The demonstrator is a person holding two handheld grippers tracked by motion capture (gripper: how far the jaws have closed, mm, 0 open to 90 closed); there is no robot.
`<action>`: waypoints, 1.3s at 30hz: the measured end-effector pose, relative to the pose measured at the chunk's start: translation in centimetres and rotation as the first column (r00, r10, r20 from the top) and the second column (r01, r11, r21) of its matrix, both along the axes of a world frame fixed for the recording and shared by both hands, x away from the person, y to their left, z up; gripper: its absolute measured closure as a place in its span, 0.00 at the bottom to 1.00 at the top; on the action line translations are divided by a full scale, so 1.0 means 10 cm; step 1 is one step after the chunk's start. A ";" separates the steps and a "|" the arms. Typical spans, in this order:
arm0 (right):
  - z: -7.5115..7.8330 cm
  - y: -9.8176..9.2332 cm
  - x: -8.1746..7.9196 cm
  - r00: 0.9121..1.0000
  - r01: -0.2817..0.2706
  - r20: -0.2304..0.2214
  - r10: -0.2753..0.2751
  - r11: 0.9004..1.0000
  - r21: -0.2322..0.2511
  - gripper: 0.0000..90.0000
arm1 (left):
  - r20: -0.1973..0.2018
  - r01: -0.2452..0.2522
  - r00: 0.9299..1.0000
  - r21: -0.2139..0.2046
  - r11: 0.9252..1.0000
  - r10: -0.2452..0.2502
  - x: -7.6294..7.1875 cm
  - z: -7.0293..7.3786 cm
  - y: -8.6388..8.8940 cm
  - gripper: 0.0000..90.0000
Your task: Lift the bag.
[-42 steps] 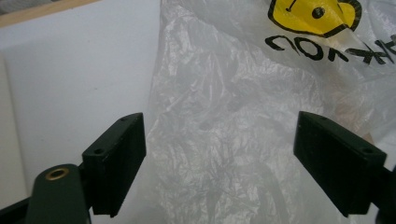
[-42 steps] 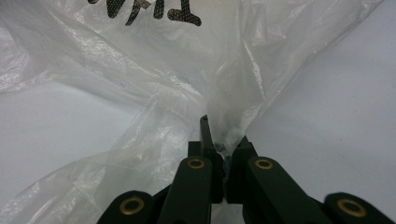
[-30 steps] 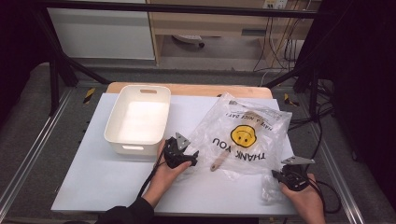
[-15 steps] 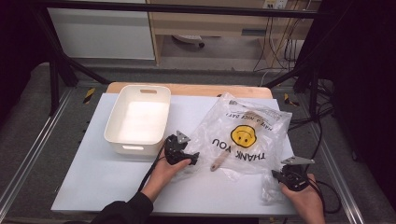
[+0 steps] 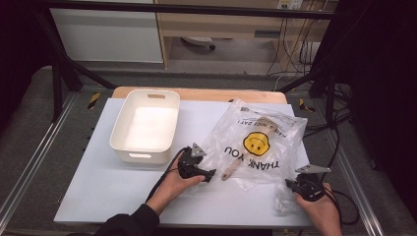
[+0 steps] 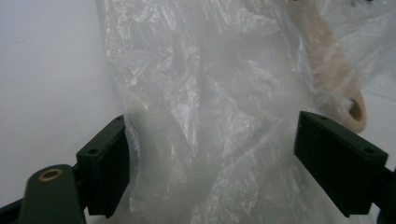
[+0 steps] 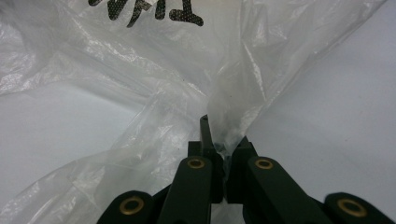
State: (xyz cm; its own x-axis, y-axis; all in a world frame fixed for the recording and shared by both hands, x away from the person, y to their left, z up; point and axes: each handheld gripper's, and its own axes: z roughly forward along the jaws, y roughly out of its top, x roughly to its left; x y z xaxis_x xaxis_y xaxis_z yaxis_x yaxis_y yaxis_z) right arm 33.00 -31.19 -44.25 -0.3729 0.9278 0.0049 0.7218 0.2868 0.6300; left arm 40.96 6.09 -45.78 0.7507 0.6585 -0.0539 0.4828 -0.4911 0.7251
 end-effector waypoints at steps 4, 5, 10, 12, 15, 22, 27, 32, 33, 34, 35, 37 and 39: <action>0.00 0.02 0.00 1.000 -0.008 -0.002 0.008 1.000 0.001 1.00 | 0.022 0.015 1.000 0.020 1.000 -0.015 -0.06 0.00 -0.04 0.21; 0.00 0.02 0.00 1.000 -0.007 -0.003 0.007 1.000 0.005 1.00 | 0.037 0.017 0.999 0.031 0.999 -0.018 -0.08 -0.01 -0.05 0.23; 0.00 0.03 0.00 1.000 -0.013 -0.002 0.013 1.000 0.007 1.00 | 0.059 0.014 0.998 0.026 1.000 -0.016 -0.14 -0.02 -0.07 0.28; 0.00 0.05 0.00 1.000 -0.017 -0.006 0.017 1.000 0.010 1.00 | 0.045 0.021 0.999 0.013 1.000 -0.021 -0.16 -0.02 -0.10 0.29; 0.00 0.07 0.01 1.000 -0.023 -0.005 0.023 1.000 0.010 1.00 | 0.061 0.027 0.998 0.031 0.999 -0.029 -0.19 -0.02 -0.14 0.30; 0.00 0.11 0.01 0.999 -0.039 -0.008 0.039 0.999 0.013 1.00 | 0.069 0.077 0.994 0.042 0.996 -0.079 -0.28 0.01 -0.19 0.59; 0.00 0.14 0.01 0.999 -0.050 -0.007 0.050 0.999 0.014 1.00 | 0.073 0.090 0.993 0.053 0.995 -0.093 -0.34 0.02 -0.24 0.77; 0.00 0.19 0.02 0.998 -0.068 -0.006 0.068 0.998 0.015 1.00 | 0.067 0.094 0.993 0.046 0.994 -0.097 -0.34 0.02 -0.23 0.85; 0.00 0.19 0.02 0.998 -0.070 -0.004 0.070 0.997 0.015 1.00 | 0.069 0.094 0.993 0.045 0.995 -0.097 -0.34 0.02 -0.24 0.88; 0.00 0.20 0.03 0.997 -0.074 -0.008 0.074 0.997 0.015 1.00 | 0.070 0.092 0.993 0.043 0.995 -0.095 -0.34 0.02 -0.24 0.92; 0.01 0.21 0.03 0.997 -0.076 -0.011 0.076 0.997 0.016 1.00 | 0.060 0.092 0.994 0.035 0.995 -0.094 -0.34 0.02 -0.23 0.95; 0.01 0.22 0.03 0.997 -0.078 -0.004 0.078 0.997 0.016 1.00 | 0.045 0.089 0.995 0.014 0.996 -0.090 -0.32 0.02 -0.22 0.99; 0.03 0.22 0.02 0.997 -0.078 0.007 0.078 0.997 0.019 1.00 | 0.033 0.091 0.995 0.001 0.996 -0.091 -0.30 0.02 -0.20 1.00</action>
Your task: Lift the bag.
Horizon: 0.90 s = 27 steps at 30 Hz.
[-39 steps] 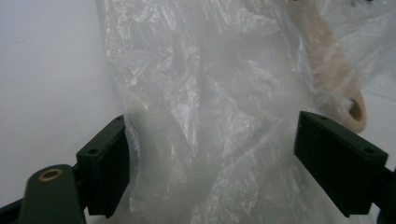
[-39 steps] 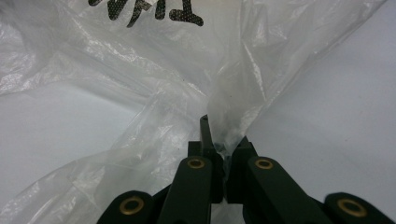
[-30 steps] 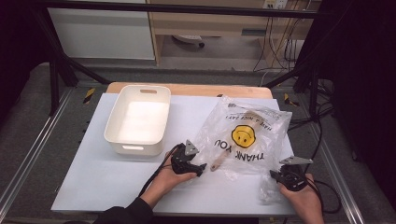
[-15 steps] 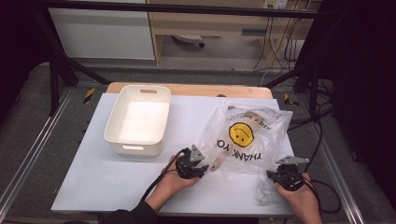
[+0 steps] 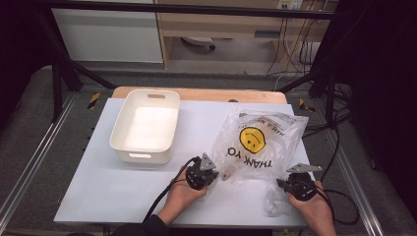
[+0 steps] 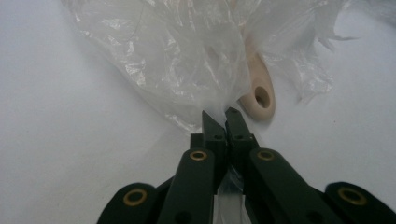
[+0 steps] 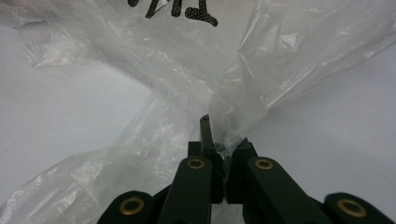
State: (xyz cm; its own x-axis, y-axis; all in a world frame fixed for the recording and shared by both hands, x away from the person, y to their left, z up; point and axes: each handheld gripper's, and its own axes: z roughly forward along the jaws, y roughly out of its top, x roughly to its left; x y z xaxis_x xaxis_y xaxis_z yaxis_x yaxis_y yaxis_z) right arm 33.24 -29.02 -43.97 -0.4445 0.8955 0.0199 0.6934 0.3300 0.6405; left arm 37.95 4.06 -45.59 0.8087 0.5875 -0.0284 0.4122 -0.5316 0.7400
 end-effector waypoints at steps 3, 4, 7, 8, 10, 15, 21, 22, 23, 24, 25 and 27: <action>0.02 -0.01 -0.01 1.000 -0.002 0.011 0.002 1.000 0.005 1.00 | 0.003 -0.017 1.000 -0.006 1.000 0.017 0.02 0.02 0.02 1.00; 0.03 -0.01 -0.01 1.000 0.000 0.012 0.000 1.000 0.006 1.00 | 0.002 -0.024 1.000 -0.018 1.000 0.024 0.03 0.04 0.04 1.00; 0.08 -0.01 -0.02 1.000 0.003 0.028 -0.004 1.000 0.018 1.00 | 0.002 -0.037 0.999 -0.039 0.999 0.037 0.07 0.13 0.09 1.00; 0.11 -0.01 -0.02 1.000 0.000 0.029 0.000 1.000 0.015 1.00 | 0.000 -0.039 0.999 -0.041 0.998 0.039 0.09 0.16 0.10 1.00; 0.15 0.01 -0.01 0.999 -0.008 0.043 0.007 1.000 0.019 1.00 | -0.007 -0.046 0.999 -0.056 0.997 0.045 0.12 0.22 0.14 1.00; 0.28 0.09 0.02 0.997 -0.035 0.068 0.034 0.999 0.010 1.00 | -0.014 -0.062 0.998 -0.091 0.994 0.061 0.20 0.37 0.23 1.00; 0.44 0.15 0.07 0.995 -0.058 0.085 0.058 0.998 -0.009 1.00 | -0.005 -0.069 0.998 -0.105 0.992 0.069 0.25 0.50 0.30 1.00; 0.46 0.16 0.08 0.994 -0.059 0.090 0.060 0.998 -0.012 1.00 | -0.006 -0.072 0.997 -0.108 0.992 0.071 0.26 0.52 0.31 1.00; 0.48 0.16 0.09 0.994 -0.060 0.096 0.061 0.998 -0.013 1.00 | -0.011 -0.072 0.997 -0.113 0.991 0.071 0.27 0.53 0.32 1.00; 0.50 0.17 0.09 0.993 -0.061 0.097 0.062 0.998 -0.015 1.00 | -0.013 -0.071 0.997 -0.113 0.991 0.070 0.28 0.54 0.33 1.00; 0.52 0.17 0.10 0.993 -0.062 0.097 0.064 0.998 -0.017 1.00 | -0.013 -0.072 0.997 -0.114 0.991 0.071 0.29 0.56 0.33 1.00; 0.56 0.17 0.11 0.992 -0.068 0.107 0.070 0.997 -0.025 1.00 | -0.020 -0.070 0.997 -0.121 0.990 0.068 0.30 0.58 0.35 1.00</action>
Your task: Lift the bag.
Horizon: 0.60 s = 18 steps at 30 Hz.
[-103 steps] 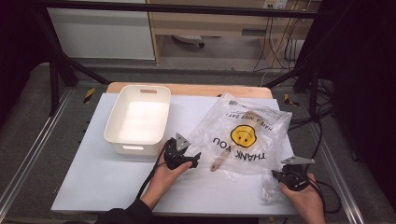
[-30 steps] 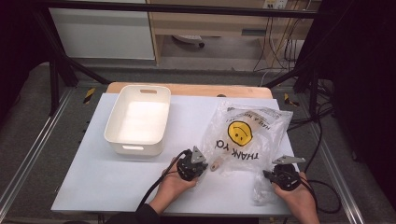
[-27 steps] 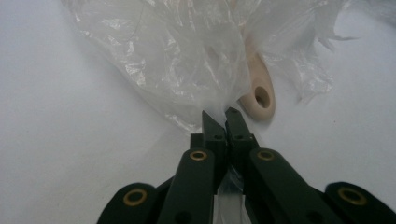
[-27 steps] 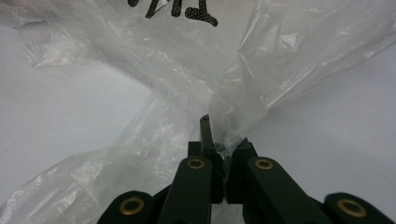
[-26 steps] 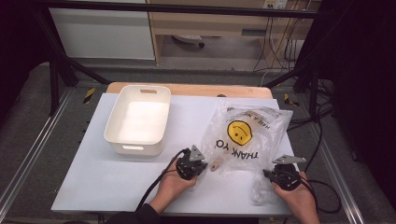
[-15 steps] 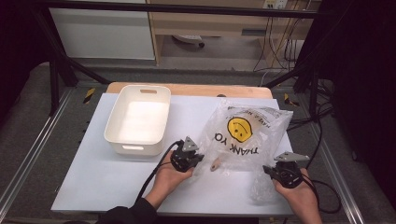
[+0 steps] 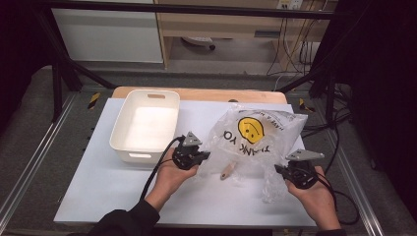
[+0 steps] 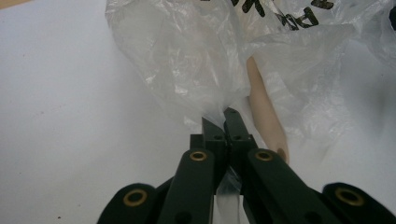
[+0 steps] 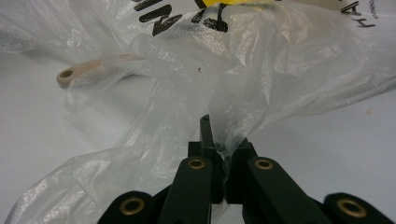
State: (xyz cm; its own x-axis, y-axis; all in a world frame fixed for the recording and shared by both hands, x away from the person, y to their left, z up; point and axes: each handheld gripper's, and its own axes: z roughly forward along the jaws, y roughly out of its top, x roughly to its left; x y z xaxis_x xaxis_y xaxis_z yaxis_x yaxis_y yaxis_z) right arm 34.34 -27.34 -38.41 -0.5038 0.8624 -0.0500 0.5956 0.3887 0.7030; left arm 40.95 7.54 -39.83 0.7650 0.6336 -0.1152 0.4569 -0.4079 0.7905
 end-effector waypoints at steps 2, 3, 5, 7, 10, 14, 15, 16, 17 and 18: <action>0.04 0.00 0.01 1.000 0.003 0.010 -0.003 1.000 0.000 1.00 | -0.002 -0.002 1.000 -0.004 1.000 0.002 0.01 0.02 0.02 1.00; 0.06 0.00 0.01 1.000 0.002 0.011 -0.001 1.000 -0.001 1.00 | -0.003 -0.005 1.000 -0.005 1.000 0.005 0.02 0.04 0.02 1.00; 0.10 -0.01 0.02 1.000 0.002 0.020 -0.002 1.000 -0.004 1.00 | -0.004 -0.006 1.000 -0.007 1.000 0.006 0.04 0.06 0.04 1.00; 0.13 -0.01 0.03 1.000 -0.001 0.021 0.001 1.000 -0.008 1.00 | -0.005 -0.006 1.000 -0.008 1.000 0.006 0.05 0.09 0.05 1.00; 0.18 0.00 0.04 1.000 -0.006 0.027 0.006 1.000 -0.009 1.00 | -0.011 -0.001 1.000 -0.006 1.000 0.001 0.06 0.11 0.05 1.00; 0.20 0.03 0.07 0.999 -0.010 0.031 0.010 1.000 -0.013 1.00 | -0.020 0.006 1.000 -0.011 1.000 -0.007 0.07 0.12 0.05 1.00; 0.21 0.03 0.07 0.999 -0.016 0.031 0.017 1.000 -0.017 1.00 | -0.021 0.006 1.000 -0.014 1.000 -0.006 0.07 0.12 0.05 1.00; 0.21 0.04 0.08 0.999 -0.017 0.034 0.018 1.000 -0.020 1.00 | -0.020 0.007 1.000 -0.012 1.000 -0.007 0.07 0.13 0.05 1.00; 0.22 0.05 0.08 0.999 -0.016 0.035 0.017 1.000 -0.020 1.00 | -0.019 0.007 1.000 -0.011 1.000 -0.007 0.07 0.14 0.05 1.00; 0.23 0.05 0.08 0.999 -0.020 0.036 0.021 1.000 -0.022 1.00 | -0.019 0.007 1.000 -0.013 1.000 -0.007 0.07 0.15 0.06 1.00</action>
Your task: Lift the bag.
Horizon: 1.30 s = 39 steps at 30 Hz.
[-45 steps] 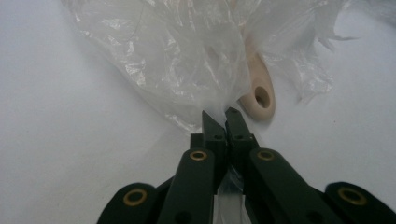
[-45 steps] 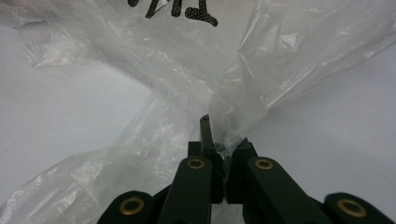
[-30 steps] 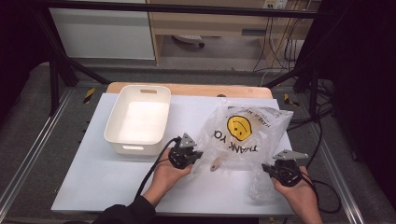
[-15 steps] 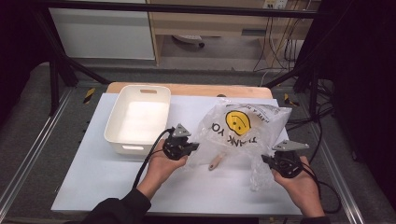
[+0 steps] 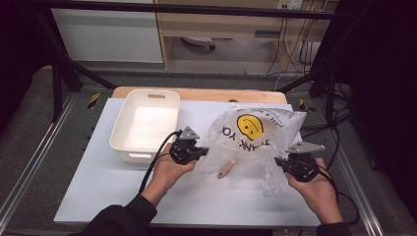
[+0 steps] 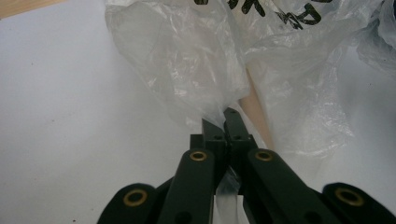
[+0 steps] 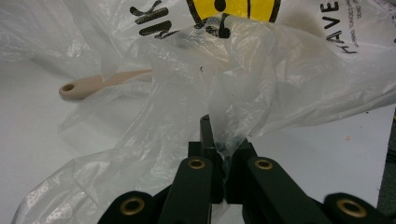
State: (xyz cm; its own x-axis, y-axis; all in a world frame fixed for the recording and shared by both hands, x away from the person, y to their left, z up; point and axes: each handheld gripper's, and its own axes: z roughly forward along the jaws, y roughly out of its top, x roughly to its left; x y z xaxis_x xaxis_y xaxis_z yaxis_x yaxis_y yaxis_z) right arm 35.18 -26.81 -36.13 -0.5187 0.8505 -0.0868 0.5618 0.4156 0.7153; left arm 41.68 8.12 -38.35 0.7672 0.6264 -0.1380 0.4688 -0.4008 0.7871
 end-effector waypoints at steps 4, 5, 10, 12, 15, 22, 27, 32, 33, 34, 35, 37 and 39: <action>0.06 0.02 0.01 1.000 -0.001 0.017 0.001 1.000 -0.005 1.00 | 0.005 0.000 1.000 -0.007 1.000 0.000 0.01 0.05 0.02 1.00; 0.08 0.02 0.01 1.000 -0.003 0.020 0.003 1.000 -0.008 1.00 | 0.002 0.001 1.000 -0.013 1.000 -0.001 0.02 0.07 0.02 1.00; 0.18 0.02 0.02 0.999 -0.006 0.038 0.007 1.000 -0.017 1.00 | 0.016 -0.009 1.000 -0.021 1.000 0.009 0.05 0.16 0.08 1.00; 0.22 0.01 0.03 0.999 -0.007 0.041 0.008 1.000 -0.019 1.00 | 0.015 -0.012 1.000 -0.029 1.000 0.012 0.07 0.20 0.10 1.00; 0.26 0.01 0.05 0.999 -0.007 0.045 0.008 1.000 -0.018 1.00 | 0.021 -0.018 1.000 -0.027 0.999 0.018 0.09 0.23 0.13 1.00; 0.33 0.07 0.09 0.999 -0.021 0.049 0.022 1.000 -0.019 1.00 | 0.029 -0.024 0.999 -0.024 0.999 0.025 0.14 0.33 0.17 1.00; 0.37 0.10 0.12 0.998 -0.029 0.049 0.030 0.999 -0.022 1.00 | 0.034 -0.019 0.999 -0.021 1.000 0.020 0.17 0.39 0.18 1.00; 0.40 0.11 0.14 0.998 -0.031 0.051 0.032 0.999 -0.019 1.00 | 0.039 -0.025 0.999 -0.023 0.999 0.026 0.19 0.43 0.19 1.00; 0.41 0.11 0.14 0.998 -0.035 0.053 0.036 0.999 -0.023 1.00 | 0.042 -0.026 0.999 -0.024 0.999 0.027 0.20 0.44 0.19 1.00; 0.41 0.11 0.15 0.998 -0.034 0.052 0.035 0.999 -0.022 1.00 | 0.044 -0.026 0.999 -0.024 0.999 0.027 0.20 0.45 0.19 1.00; 0.42 0.12 0.15 0.998 -0.034 0.053 0.035 0.999 -0.019 1.00 | 0.044 -0.024 0.999 -0.023 0.999 0.025 0.21 0.46 0.20 1.00; 0.43 0.12 0.16 0.998 -0.033 0.052 0.034 0.999 -0.015 1.00 | 0.046 -0.023 0.999 -0.024 0.999 0.024 0.22 0.48 0.19 1.00; 0.44 0.11 0.17 0.998 -0.034 0.053 0.035 0.999 -0.017 1.00 | 0.045 -0.023 0.999 -0.024 0.999 0.024 0.23 0.49 0.20 1.00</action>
